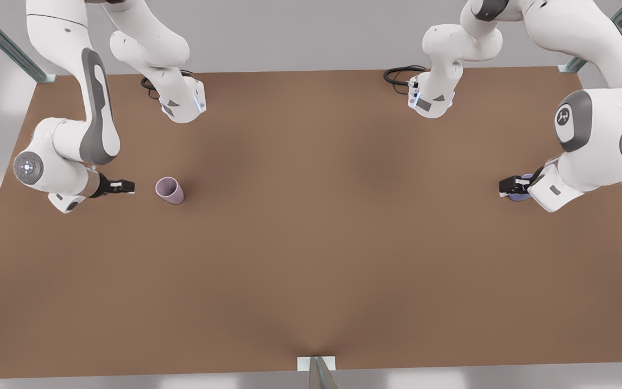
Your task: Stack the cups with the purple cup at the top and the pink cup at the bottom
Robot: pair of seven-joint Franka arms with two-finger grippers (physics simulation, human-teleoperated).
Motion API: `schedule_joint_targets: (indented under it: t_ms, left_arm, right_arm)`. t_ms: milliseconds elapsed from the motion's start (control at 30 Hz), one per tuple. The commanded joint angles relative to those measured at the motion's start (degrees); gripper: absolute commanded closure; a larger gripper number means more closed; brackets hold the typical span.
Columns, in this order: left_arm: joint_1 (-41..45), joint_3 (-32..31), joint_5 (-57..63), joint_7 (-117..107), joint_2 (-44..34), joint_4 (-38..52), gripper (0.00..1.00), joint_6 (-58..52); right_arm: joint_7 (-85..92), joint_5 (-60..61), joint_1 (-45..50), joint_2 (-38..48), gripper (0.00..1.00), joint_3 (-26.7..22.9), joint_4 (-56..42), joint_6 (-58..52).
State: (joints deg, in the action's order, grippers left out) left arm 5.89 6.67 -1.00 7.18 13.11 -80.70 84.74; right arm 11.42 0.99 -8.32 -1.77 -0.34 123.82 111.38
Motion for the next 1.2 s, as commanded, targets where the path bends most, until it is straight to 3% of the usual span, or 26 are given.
schedule_joint_targets:
  t_ms: [0, 300, 433, 533, 1167]
  left_arm:
    - [0.00, 0.01, 0.03, 0.73, -0.01, 0.02, 0.00, -0.10]
    - [0.00, 0.01, 0.03, 0.46, 0.60, 0.02, 0.00, -0.10]
    - [0.00, 0.01, 0.03, 0.46, 0.69, 0.02, 0.00, -0.10]
    - [0.00, 0.01, 0.03, 0.46, 0.78, 0.02, 0.00, -0.10]
    - [0.00, 0.01, 0.03, 0.46, 0.95, -0.07, 0.00, -0.19]
  right_arm:
    - [15.56, 0.06, 3.49, 0.10, 0.00, -0.01, 3.18, 12.37]
    - [17.41, 0.06, 9.99, -3.24, 0.00, 0.17, 5.30, 14.66]
    - [16.97, 0.24, 10.08, -7.46, 0.00, -0.79, -0.33, 5.26]
    - [16.18, 1.73, 14.04, -12.21, 0.00, -6.51, -7.27, -2.83]
    - [13.98, 1.74, 13.86, -10.45, 0.00, -7.22, 3.10, 0.86]
